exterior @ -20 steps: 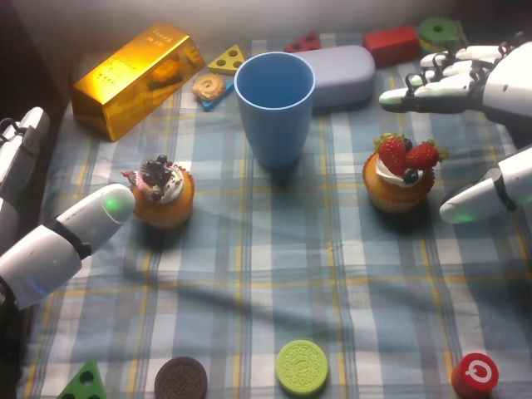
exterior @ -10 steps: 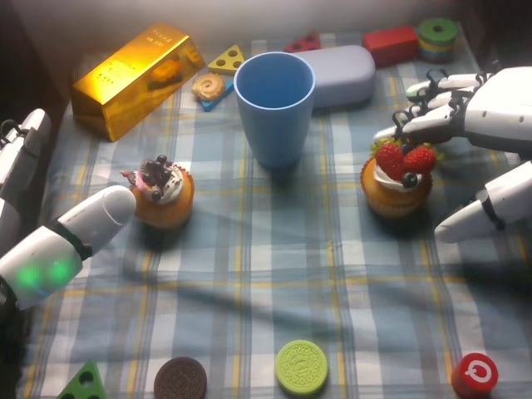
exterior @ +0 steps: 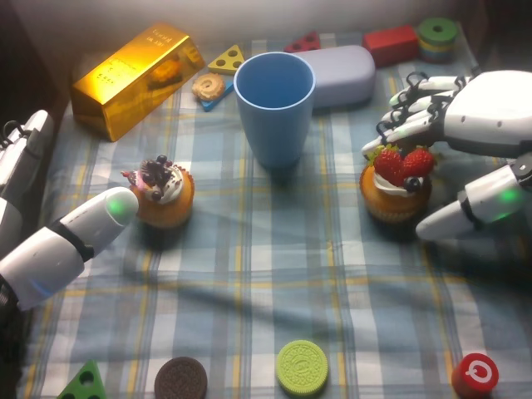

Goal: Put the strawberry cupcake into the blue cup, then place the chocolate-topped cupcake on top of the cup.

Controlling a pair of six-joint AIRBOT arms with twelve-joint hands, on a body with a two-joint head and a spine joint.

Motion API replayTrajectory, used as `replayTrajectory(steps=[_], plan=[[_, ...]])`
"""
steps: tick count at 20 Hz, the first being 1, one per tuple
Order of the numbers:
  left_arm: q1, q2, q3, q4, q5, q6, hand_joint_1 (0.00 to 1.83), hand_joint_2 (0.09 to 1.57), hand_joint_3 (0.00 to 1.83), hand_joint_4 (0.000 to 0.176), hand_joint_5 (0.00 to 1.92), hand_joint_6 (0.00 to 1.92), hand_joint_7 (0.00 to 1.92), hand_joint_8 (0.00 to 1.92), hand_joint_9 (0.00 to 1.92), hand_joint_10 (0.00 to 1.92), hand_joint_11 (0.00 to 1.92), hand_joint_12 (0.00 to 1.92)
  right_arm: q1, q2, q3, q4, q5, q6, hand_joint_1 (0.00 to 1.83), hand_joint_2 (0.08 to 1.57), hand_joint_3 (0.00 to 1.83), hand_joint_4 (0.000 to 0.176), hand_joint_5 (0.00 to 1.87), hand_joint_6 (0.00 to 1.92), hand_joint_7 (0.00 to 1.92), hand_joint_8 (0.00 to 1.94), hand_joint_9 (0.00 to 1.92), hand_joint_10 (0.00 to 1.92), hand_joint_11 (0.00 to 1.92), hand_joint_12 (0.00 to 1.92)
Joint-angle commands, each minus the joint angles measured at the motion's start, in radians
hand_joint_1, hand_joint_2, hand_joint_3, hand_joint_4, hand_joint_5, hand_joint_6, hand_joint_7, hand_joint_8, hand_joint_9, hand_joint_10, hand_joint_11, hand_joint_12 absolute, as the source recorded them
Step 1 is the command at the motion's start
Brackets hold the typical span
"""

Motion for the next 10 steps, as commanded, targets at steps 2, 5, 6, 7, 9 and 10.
replayTrajectory(steps=[2, 5, 6, 7, 9, 10], plan=[[-0.005, -0.003, 0.004, 0.040, -0.121, -0.003, 0.00, 0.83, 0.00, 0.079, 0.02, 0.01, 0.04, 0.01, 0.03, 0.00, 0.00, 0.00, 0.025, -0.007, 0.004, 0.038, 0.087, 0.007, 0.47, 0.88, 0.00, 0.062, 0.31, 0.00, 0.37, 0.00, 0.24, 0.00, 0.00, 0.36], [-0.005, -0.003, 0.004, 0.040, -0.120, -0.003, 0.00, 0.82, 0.00, 0.091, 0.01, 0.00, 0.03, 0.00, 0.02, 0.00, 0.00, 0.00, 0.029, -0.008, 0.004, 0.038, 0.087, 0.007, 0.43, 0.83, 0.00, 0.083, 0.21, 0.00, 0.28, 0.00, 0.13, 0.00, 0.00, 0.09], [-0.005, -0.003, 0.003, 0.040, -0.121, -0.003, 0.00, 0.82, 0.00, 0.084, 0.01, 0.00, 0.03, 0.00, 0.03, 0.01, 0.00, 0.00, 0.030, -0.008, 0.004, 0.038, 0.087, 0.007, 0.40, 0.82, 0.00, 0.082, 0.21, 0.00, 0.30, 0.01, 0.17, 0.02, 0.02, 0.09], [-0.005, -0.003, 0.003, 0.040, -0.121, -0.003, 0.00, 0.82, 0.00, 0.087, 0.01, 0.00, 0.03, 0.00, 0.03, 0.01, 0.00, 0.00, 0.030, -0.008, 0.003, 0.038, 0.087, 0.007, 0.41, 0.83, 0.00, 0.083, 0.23, 0.01, 0.30, 0.01, 0.18, 0.02, 0.05, 0.10], [-0.005, -0.003, 0.003, 0.040, -0.121, -0.003, 0.00, 0.82, 0.00, 0.113, 0.00, 0.00, 0.03, 0.00, 0.03, 0.00, 0.00, 0.00, 0.031, -0.008, -0.004, 0.038, 0.088, 0.007, 0.45, 0.87, 0.00, 0.079, 0.27, 0.01, 0.36, 0.01, 0.16, 0.00, 0.00, 0.06], [-0.005, -0.003, 0.003, 0.040, -0.122, -0.003, 0.00, 0.82, 0.00, 0.088, 0.02, 0.01, 0.05, 0.01, 0.04, 0.01, 0.00, 0.00, 0.031, -0.008, -0.010, 0.035, 0.090, 0.007, 0.48, 0.95, 0.00, 0.094, 0.41, 0.01, 0.60, 0.02, 0.23, 0.01, 0.00, 0.00]])
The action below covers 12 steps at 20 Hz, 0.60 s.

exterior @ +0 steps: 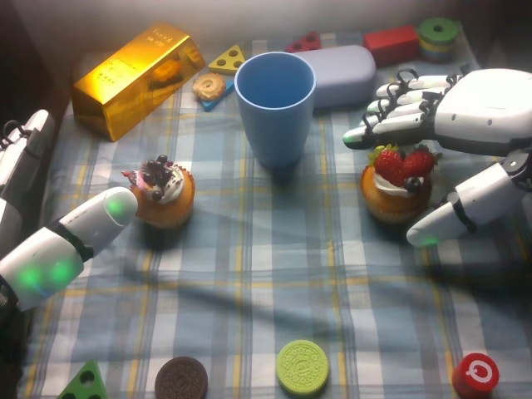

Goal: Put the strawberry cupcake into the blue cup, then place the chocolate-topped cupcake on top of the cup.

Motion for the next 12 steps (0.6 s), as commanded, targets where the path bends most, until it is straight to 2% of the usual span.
replayTrajectory(steps=[1, 2, 3, 4, 5, 6, 7, 8, 9, 10, 11, 12], plan=[[-0.005, -0.003, 0.003, 0.040, -0.122, -0.003, 0.00, 0.82, 0.00, 0.088, 0.02, 0.01, 0.05, 0.01, 0.04, 0.01, 0.00, 0.00, 0.016, -0.002, -0.005, 0.037, 0.091, 0.007, 0.48, 0.95, 0.00, 0.094, 0.41, 0.01, 0.60, 0.02, 0.23, 0.01, 0.00, 0.00], [-0.005, -0.003, 0.003, 0.040, -0.121, -0.003, 0.00, 0.82, 0.00, 0.086, 0.03, 0.01, 0.06, 0.01, 0.04, 0.01, 0.00, 0.00, 0.016, -0.004, -0.006, 0.034, 0.092, 0.007, 0.57, 1.03, 0.00, 0.045, 0.56, 0.01, 0.79, 0.01, 0.45, 0.02, 0.08, 0.05], [-0.005, -0.003, 0.003, 0.040, -0.121, -0.003, 0.00, 0.81, 0.00, 0.085, 0.03, 0.01, 0.06, 0.01, 0.05, 0.01, 0.00, 0.00, 0.016, -0.006, -0.004, 0.032, 0.091, 0.007, 0.52, 1.05, 0.00, 0.027, 0.63, 0.01, 0.84, 0.01, 0.54, 0.02, 0.11, 0.07], [-0.005, -0.003, 0.003, 0.040, -0.121, -0.003, 0.00, 0.81, 0.00, 0.085, 0.03, 0.01, 0.06, 0.01, 0.05, 0.01, 0.00, 0.00, 0.016, -0.008, -0.002, 0.031, 0.091, 0.007, 0.52, 1.05, 0.00, 0.027, 0.63, 0.01, 0.84, 0.01, 0.54, 0.02, 0.11, 0.07], [-0.005, -0.003, 0.003, 0.040, -0.121, -0.003, 0.00, 0.81, 0.00, 0.085, 0.02, 0.00, 0.05, 0.00, 0.03, 0.00, 0.00, 0.00, 0.016, -0.009, -0.002, 0.030, 0.091, 0.007, 0.52, 1.05, 0.00, 0.033, 0.71, 0.01, 0.91, 0.01, 0.62, 0.01, 0.13, 0.08], [-0.005, -0.003, 0.003, 0.040, -0.121, -0.003, 0.00, 0.81, 0.00, 0.090, 0.01, 0.00, 0.04, 0.00, 0.03, 0.00, 0.00, 0.00, 0.016, -0.010, -0.001, 0.030, 0.091, 0.007, 0.51, 1.09, 0.01, 0.000, 0.77, 0.01, 0.88, 0.00, 0.65, 0.01, 0.07, 0.44], [-0.005, -0.003, 0.003, 0.040, -0.121, -0.003, 0.00, 0.82, 0.00, 0.094, 0.01, 0.00, 0.04, 0.00, 0.04, 0.00, 0.00, 0.00, 0.016, -0.012, -0.001, 0.030, 0.091, 0.007, 0.60, 1.14, 0.00, 0.000, 0.84, 0.00, 0.91, 0.00, 0.70, 0.01, 0.01, 0.72], [-0.005, -0.003, 0.003, 0.040, -0.121, -0.003, 0.00, 0.82, 0.00, 0.094, 0.01, 0.00, 0.04, 0.00, 0.04, 0.00, 0.00, 0.00, 0.016, -0.012, 0.000, 0.030, 0.091, 0.007, 0.60, 1.14, 0.00, 0.000, 0.84, 0.00, 0.91, 0.00, 0.70, 0.01, 0.01, 0.72], [-0.005, -0.003, 0.003, 0.040, -0.121, -0.003, 0.00, 0.82, 0.00, 0.099, 0.01, 0.00, 0.04, 0.00, 0.03, 0.00, 0.00, 0.00, 0.016, -0.012, 0.000, 0.030, 0.091, 0.007, 0.66, 1.16, 0.00, 0.000, 0.88, 0.01, 0.91, 0.00, 0.63, 0.01, 0.00, 0.63], [-0.005, -0.003, 0.003, 0.040, -0.121, -0.003, 0.00, 0.81, 0.00, 0.105, 0.00, 0.00, 0.03, 0.00, 0.03, 0.00, 0.00, 0.00, 0.016, -0.012, 0.001, 0.030, 0.091, 0.007, 0.67, 1.16, 0.00, 0.000, 0.90, 0.00, 0.94, 0.00, 0.66, 0.01, 0.00, 0.84], [-0.005, -0.003, 0.002, 0.040, -0.121, -0.003, 0.00, 0.81, 0.00, 0.099, 0.00, 0.00, 0.02, 0.00, 0.03, 0.00, 0.00, 0.00, 0.016, -0.012, 0.002, 0.030, 0.091, 0.007, 0.72, 1.16, 0.00, 0.000, 0.92, 0.01, 0.98, 0.01, 0.69, 0.02, 0.00, 0.92], [-0.005, -0.003, 0.002, 0.040, -0.121, -0.003, 0.00, 0.81, 0.00, 0.101, 0.00, 0.00, 0.01, 0.00, 0.01, 0.00, 0.00, 0.00, 0.016, -0.011, 0.002, 0.030, 0.091, 0.007, 0.71, 1.17, 0.00, 0.000, 0.93, 0.01, 0.98, 0.01, 0.70, 0.02, 0.00, 0.93]])
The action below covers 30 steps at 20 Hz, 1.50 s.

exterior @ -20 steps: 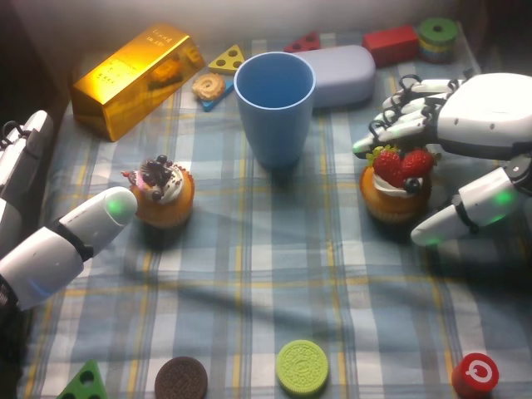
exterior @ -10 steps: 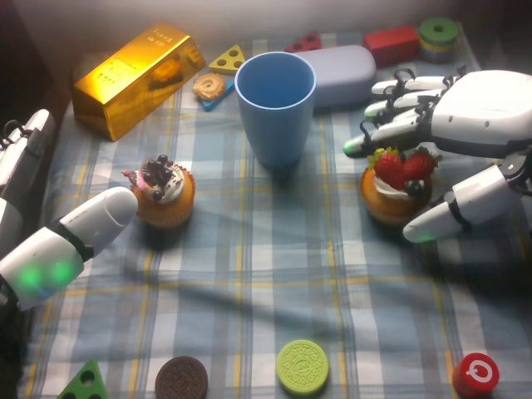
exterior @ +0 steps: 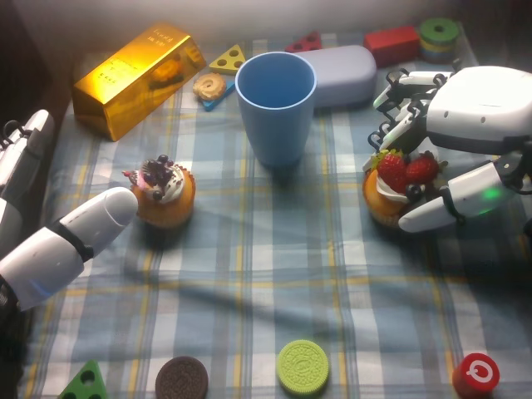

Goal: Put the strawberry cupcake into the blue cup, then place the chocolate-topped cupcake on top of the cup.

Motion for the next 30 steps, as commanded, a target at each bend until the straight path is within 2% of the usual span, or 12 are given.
replayTrajectory(steps=[1, 3, 4, 11, 12, 15, 16, 18, 21, 22, 23, 30], plan=[[-0.005, -0.003, 0.002, 0.039, -0.121, -0.003, 0.00, 0.82, 0.00, 0.091, 0.01, 0.00, 0.02, 0.00, 0.02, 0.00, 0.00, 0.00, 0.011, -0.003, 0.003, 0.026, 0.065, 0.005, 0.89, 1.17, 0.01, 0.136, 0.86, 0.94, 0.98, 0.01, 0.69, 0.01, 0.00, 0.88], [-0.005, -0.003, 0.002, 0.039, -0.123, -0.003, 0.00, 0.83, 0.01, 0.083, 0.02, 0.01, 0.03, 0.01, 0.02, 0.01, 0.00, 0.00, 0.021, 0.002, 0.002, 0.027, 0.067, 0.005, 0.91, 1.20, 0.01, 0.168, 0.79, 1.21, 0.97, 0.00, 0.69, 0.01, 0.00, 0.86], [-0.005, -0.002, 0.002, 0.039, -0.122, -0.003, 0.00, 0.81, 0.00, 0.093, 0.02, 0.00, 0.03, 0.01, 0.03, 0.01, 0.00, 0.00, 0.044, 0.019, -0.005, 0.028, 0.069, 0.005, 0.57, 1.16, 0.00, 0.000, 0.84, 0.05, 0.87, 0.00, 0.67, 0.01, 0.01, 1.00], [-0.005, -0.002, 0.003, 0.039, -0.115, -0.003, 0.00, 0.81, 0.00, 0.095, 0.00, 0.00, 0.00, 0.00, 0.01, 0.00, 0.00, 0.00, 0.118, 0.062, -0.023, 0.029, 0.083, 0.006, 0.63, 1.16, 0.00, 0.000, 0.91, 0.01, 0.82, 0.00, 0.71, 0.00, 0.16, 1.02], [-0.005, -0.002, 0.003, 0.039, -0.114, -0.003, 0.00, 0.81, 0.00, 0.098, 0.00, 0.00, 0.00, 0.00, 0.01, 0.00, 0.00, 0.00, 0.130, 0.065, -0.023, 0.029, 0.087, 0.006, 0.89, 1.21, 0.00, 0.134, 0.86, 0.94, 0.84, 0.00, 0.71, 0.00, 0.15, 1.05], [-0.005, -0.002, 0.003, 0.040, -0.112, -0.003, 0.00, 0.81, 0.00, 0.071, 0.00, 0.00, 0.02, 0.01, 0.02, 0.01, 0.00, 0.00, 0.162, 0.069, -0.021, 0.027, 0.096, 0.012, 0.90, 1.22, 0.00, 0.176, 0.76, 1.31, 0.79, 0.00, 0.61, 0.00, 0.04, 0.97], [-0.005, -0.001, 0.004, 0.040, -0.110, -0.003, 0.00, 0.82, 0.00, 0.086, 0.00, 0.00, 0.01, 0.00, 0.02, 0.01, 0.00, 0.00, 0.170, 0.069, -0.019, 0.025, 0.101, 0.016, 0.74, 1.18, 0.00, 0.015, 0.76, 0.52, 0.75, 0.00, 0.58, 0.01, 0.02, 0.94], [-0.006, 0.001, 0.005, 0.041, -0.102, -0.003, 0.00, 0.82, 0.00, 0.081, 0.00, 0.00, 0.02, 0.00, 0.02, 0.01, 0.00, 0.00, 0.207, 0.064, -0.011, -0.002, 0.104, 0.030, 0.71, 1.17, 0.00, 0.000, 0.83, 0.05, 0.73, 0.00, 0.60, 0.01, 0.05, 0.98], [-0.006, 0.004, 0.006, 0.041, -0.100, -0.003, 0.00, 0.82, 0.00, 0.072, 0.00, 0.00, 0.01, 0.00, 0.03, 0.00, 0.00, 0.00, 0.256, 0.035, 0.014, -0.051, 0.108, 0.081, 0.76, 1.15, 0.00, 0.000, 0.89, 0.00, 0.84, 0.00, 0.71, 0.01, 0.09, 1.20], [-0.006, 0.003, 0.007, 0.042, -0.100, -0.002, 0.00, 0.82, 0.00, 0.079, 0.00, 0.00, 0.02, 0.00, 0.03, 0.01, 0.00, 0.00, 0.272, 0.025, 0.026, -0.072, 0.110, 0.109, 0.93, 1.13, 0.02, 0.121, 0.91, 0.86, 0.51, 0.00, 0.39, 0.00, 0.02, 0.95], [-0.006, 0.003, 0.009, 0.045, -0.098, -0.002, 0.00, 0.81, 0.00, 0.074, 0.01, 0.00, 0.03, 0.01, 0.04, 0.01, 0.00, 0.00, 0.284, 0.016, 0.038, -0.091, 0.110, 0.132, 0.92, 1.20, 0.01, 0.165, 0.80, 1.19, 0.62, 0.02, 0.48, 0.03, 0.00, 0.97], [-0.008, 0.007, 0.013, 0.050, -0.099, -0.002, 0.00, 0.84, 0.01, 0.064, 0.01, 0.00, 0.03, 0.00, 0.03, 0.00, 0.00, 0.00, 0.365, -0.023, 0.085, -0.118, 0.110, 0.142, 0.96, 1.18, 0.00, 0.176, 0.85, 1.17, 0.81, 0.01, 0.69, 0.02, 0.16, 1.05]])
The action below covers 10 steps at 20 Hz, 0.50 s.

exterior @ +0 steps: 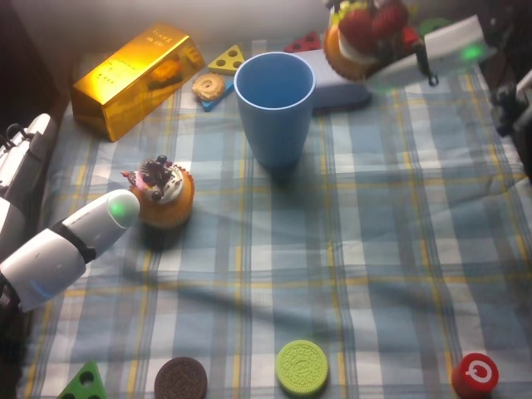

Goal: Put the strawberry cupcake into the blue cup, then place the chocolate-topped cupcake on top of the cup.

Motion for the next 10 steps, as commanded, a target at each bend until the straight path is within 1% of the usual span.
replayTrajectory(steps=[1, 2, 3, 4, 5, 6, 7, 8, 9, 10], plan=[[-0.008, 0.006, 0.008, 0.042, -0.116, -0.002, 0.00, 0.84, 0.01, 0.070, 0.00, 0.00, 0.02, 0.00, 0.03, 0.00, 0.00, 0.00, 0.020, -0.013, 0.008, 0.053, 0.081, 0.007, 0.98, 1.16, 0.00, 0.167, 0.88, 1.13, 0.85, 0.01, 0.72, 0.02, 0.17, 1.08], [-0.008, 0.005, 0.009, 0.042, -0.115, -0.002, 0.00, 0.85, 0.01, 0.059, 0.00, 0.00, 0.02, 0.00, 0.02, 0.00, 0.00, 0.00, 0.027, -0.024, 0.016, 0.050, 0.081, 0.007, 1.00, 1.15, 0.00, 0.137, 0.91, 1.08, 0.89, 0.02, 0.77, 0.03, 0.18, 1.16], [-0.008, 0.005, 0.010, 0.042, -0.112, -0.002, 0.00, 0.84, 0.00, 0.062, 0.00, 0.00, 0.02, 0.00, 0.02, 0.00, 0.00, 0.00, 0.032, -0.031, 0.021, 0.047, 0.081, 0.009, 1.03, 1.14, 0.00, 0.069, 0.93, 1.06, 0.94, 0.03, 0.84, 0.06, 0.22, 1.28], [-0.010, 0.005, 0.011, 0.043, -0.109, -0.002, 0.00, 0.85, 0.01, 0.053, 0.00, 0.00, 0.02, 0.00, 0.03, 0.00, 0.00, 0.00, 0.039, -0.039, 0.027, 0.044, 0.081, 0.009, 1.01, 1.15, 0.00, 0.101, 0.90, 1.10, 0.91, 0.01, 0.80, 0.04, 0.20, 1.19], [-0.011, 0.005, 0.012, 0.043, -0.106, -0.002, 0.00, 0.83, 0.00, 0.064, 0.00, 0.00, 0.03, 0.00, 0.04, 0.01, 0.00, 0.00, 0.044, -0.048, 0.034, 0.044, 0.081, 0.009, 1.03, 1.14, 0.00, 0.078, 0.93, 1.05, 0.92, 0.01, 0.79, 0.02, 0.20, 1.12], [-0.011, 0.005, 0.013, 0.043, -0.105, -0.002, 0.00, 0.83, 0.00, 0.074, 0.00, 0.00, 0.03, 0.00, 0.04, 0.01, 0.00, 0.00, 0.049, -0.061, 0.044, 0.044, 0.081, 0.009, 1.01, 1.14, 0.00, 0.122, 0.92, 1.07, 0.91, 0.00, 0.79, 0.01, 0.22, 1.05], [-0.011, 0.004, 0.014, 0.043, -0.105, -0.002, 0.00, 0.82, 0.00, 0.072, 0.01, 0.00, 0.04, 0.01, 0.05, 0.01, 0.00, 0.00, 0.054, -0.075, 0.054, 0.044, 0.081, 0.009, 1.04, 1.15, 0.00, 0.049, 0.92, 1.08, 0.94, 0.01, 0.83, 0.02, 0.28, 1.10], [-0.011, 0.005, 0.014, 0.045, -0.105, -0.002, 0.00, 0.81, 0.00, 0.085, 0.01, 0.00, 0.04, 0.01, 0.05, 0.01, 0.00, 0.00, 0.058, -0.091, 0.064, 0.044, 0.081, 0.009, 1.04, 1.15, 0.00, 0.056, 0.91, 1.08, 0.97, 0.01, 0.86, 0.03, 0.31, 1.12], [-0.011, 0.005, 0.014, 0.046, -0.105, -0.002, 0.00, 0.80, 0.00, 0.087, 0.01, 0.00, 0.04, 0.01, 0.04, 0.00, 0.00, 0.00, 0.058, -0.097, 0.068, 0.044, 0.081, 0.009, 1.05, 1.15, 0.00, 0.015, 0.92, 1.07, 0.99, 0.02, 0.91, 0.04, 0.35, 1.16], [-0.012, 0.005, 0.014, 0.047, -0.102, -0.002, 0.00, 0.80, 0.00, 0.089, 0.00, 0.00, 0.04, 0.00, 0.04, 0.00, 0.00, 0.00, 0.058, -0.109, 0.076, 0.044, 0.081, 0.009, 1.05, 1.15, 0.00, 0.022, 0.90, 1.09, 0.96, 0.00, 0.88, 0.02, 0.33, 1.14]])
